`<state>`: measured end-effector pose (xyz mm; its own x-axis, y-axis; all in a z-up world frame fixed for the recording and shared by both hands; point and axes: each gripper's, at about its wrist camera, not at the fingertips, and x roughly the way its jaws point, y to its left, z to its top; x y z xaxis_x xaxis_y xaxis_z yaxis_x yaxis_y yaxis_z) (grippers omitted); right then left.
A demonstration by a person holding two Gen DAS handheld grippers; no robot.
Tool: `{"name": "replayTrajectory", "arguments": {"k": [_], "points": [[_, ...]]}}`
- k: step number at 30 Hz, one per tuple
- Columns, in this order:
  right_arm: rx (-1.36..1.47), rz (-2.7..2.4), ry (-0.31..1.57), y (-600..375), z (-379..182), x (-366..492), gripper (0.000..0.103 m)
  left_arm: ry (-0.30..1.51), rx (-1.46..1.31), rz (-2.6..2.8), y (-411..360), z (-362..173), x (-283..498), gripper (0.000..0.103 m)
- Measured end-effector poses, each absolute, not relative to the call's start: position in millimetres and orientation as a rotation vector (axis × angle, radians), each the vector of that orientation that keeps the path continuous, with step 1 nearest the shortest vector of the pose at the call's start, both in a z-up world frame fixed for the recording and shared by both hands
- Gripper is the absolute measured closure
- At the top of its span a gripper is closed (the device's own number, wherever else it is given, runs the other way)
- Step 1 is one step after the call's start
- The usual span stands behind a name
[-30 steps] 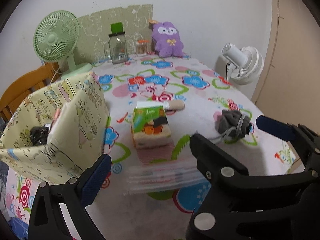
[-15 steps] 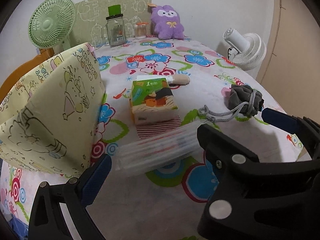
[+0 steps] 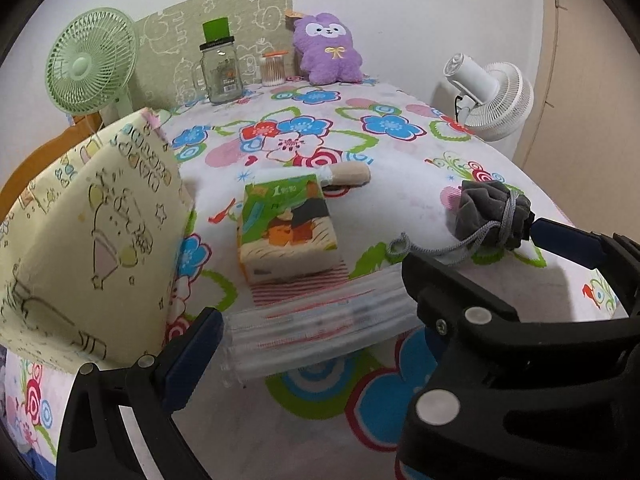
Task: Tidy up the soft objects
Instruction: 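Grasp clear plastic bag with left tool while right tool grasps grey pouch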
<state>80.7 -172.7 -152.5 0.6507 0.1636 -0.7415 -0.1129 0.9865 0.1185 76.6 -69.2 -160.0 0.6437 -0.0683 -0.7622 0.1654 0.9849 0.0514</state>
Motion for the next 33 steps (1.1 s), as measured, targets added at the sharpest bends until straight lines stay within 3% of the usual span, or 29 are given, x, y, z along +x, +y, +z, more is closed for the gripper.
{"name": "replayTrajectory", "arguments": {"k": [23, 24, 26, 28, 29, 33], "points": [[0.088, 0.104, 0.862, -194.3, -160.0, 111.0, 0.002, 0.877, 0.135, -0.126, -81.4, -162.7, 96.4, 0.001], [0.088, 0.100, 0.870, -194.9, -161.5, 112.6, 0.004, 0.884, 0.134, -0.128, -81.8, -164.0, 97.3, 0.001], [0.084, 0.089, 0.889, -196.0, -166.2, 116.0, 0.024, 0.891, 0.133, -0.128, -82.5, -165.9, 98.6, 0.001], [0.086, 0.094, 0.927, -196.0, -172.8, 119.4, 0.037, 0.892, 0.128, -0.128, -82.6, -166.0, 98.8, 0.002], [0.060, 0.077, 0.914, -194.2, -173.1, 118.0, 0.049, 0.894, 0.125, -0.128, -82.6, -166.2, 99.1, 0.002], [0.014, 0.068, 0.906, -190.3, -175.0, 115.2, 0.053, 0.897, 0.118, -0.129, -82.5, -166.4, 99.1, 0.002]]}}
